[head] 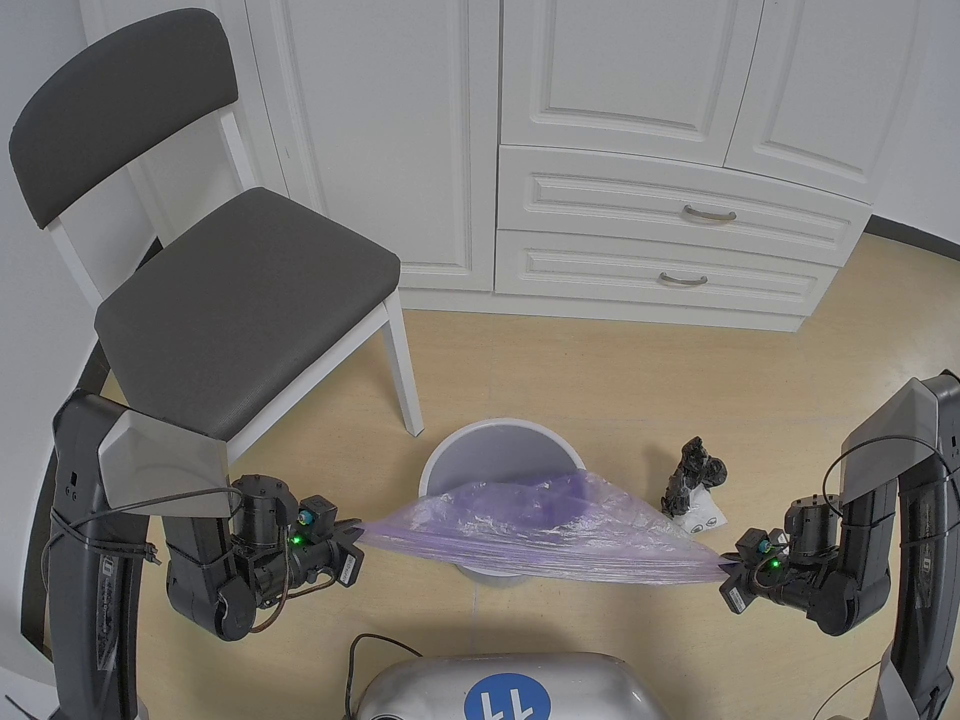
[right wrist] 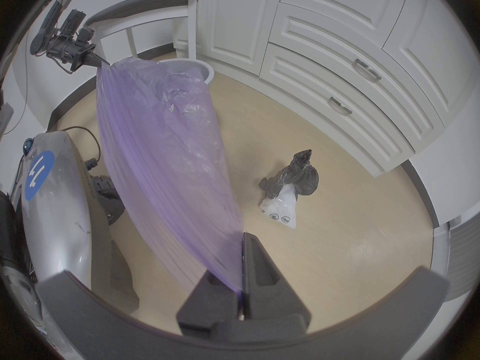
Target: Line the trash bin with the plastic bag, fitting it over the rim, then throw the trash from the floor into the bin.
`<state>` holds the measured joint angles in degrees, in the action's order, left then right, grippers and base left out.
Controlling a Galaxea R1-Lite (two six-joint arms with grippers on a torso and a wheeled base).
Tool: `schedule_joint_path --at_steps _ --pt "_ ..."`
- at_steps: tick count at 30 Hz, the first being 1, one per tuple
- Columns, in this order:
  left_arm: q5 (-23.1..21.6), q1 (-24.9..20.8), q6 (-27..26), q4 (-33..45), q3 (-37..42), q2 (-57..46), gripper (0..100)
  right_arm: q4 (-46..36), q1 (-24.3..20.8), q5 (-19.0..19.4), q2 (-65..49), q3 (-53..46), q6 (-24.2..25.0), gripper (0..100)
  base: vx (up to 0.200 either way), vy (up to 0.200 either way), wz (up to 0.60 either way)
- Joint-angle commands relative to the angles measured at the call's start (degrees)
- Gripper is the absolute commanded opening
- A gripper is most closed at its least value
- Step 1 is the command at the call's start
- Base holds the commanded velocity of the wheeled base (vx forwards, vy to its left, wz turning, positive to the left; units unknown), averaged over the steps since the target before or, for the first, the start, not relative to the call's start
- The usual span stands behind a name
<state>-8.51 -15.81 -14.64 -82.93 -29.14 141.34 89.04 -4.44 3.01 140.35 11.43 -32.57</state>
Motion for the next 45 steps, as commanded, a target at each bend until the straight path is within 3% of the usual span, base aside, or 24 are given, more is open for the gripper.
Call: schedule_joint_path --at_steps 1,16,25,45 --pt "-0.9 -0.01 -1.62 -0.04 1.27 0.96 0 0.96 -0.31 -0.11 0.1 -1.42 -0.3 0 0.0 0.0 0.0" --pt "-1.16 0.25 -3.38 -0.04 2.94 2.1 0 0.96 -0.13 0.15 0.1 -5.02 -5.13 0 0.0 0.0 0.0" --pt "-6.96 4.74 -8.39 0.05 5.67 -1.42 0 0.96 1.98 1.82 -2.36 -5.19 -5.48 0 0.0 0.0 0.0" --pt "-6.52 3.95 -9.97 -0.39 4.44 3.77 0 0.96 2.33 1.82 0.45 -3.35 -6.36 0 0.0 0.0 0.0"
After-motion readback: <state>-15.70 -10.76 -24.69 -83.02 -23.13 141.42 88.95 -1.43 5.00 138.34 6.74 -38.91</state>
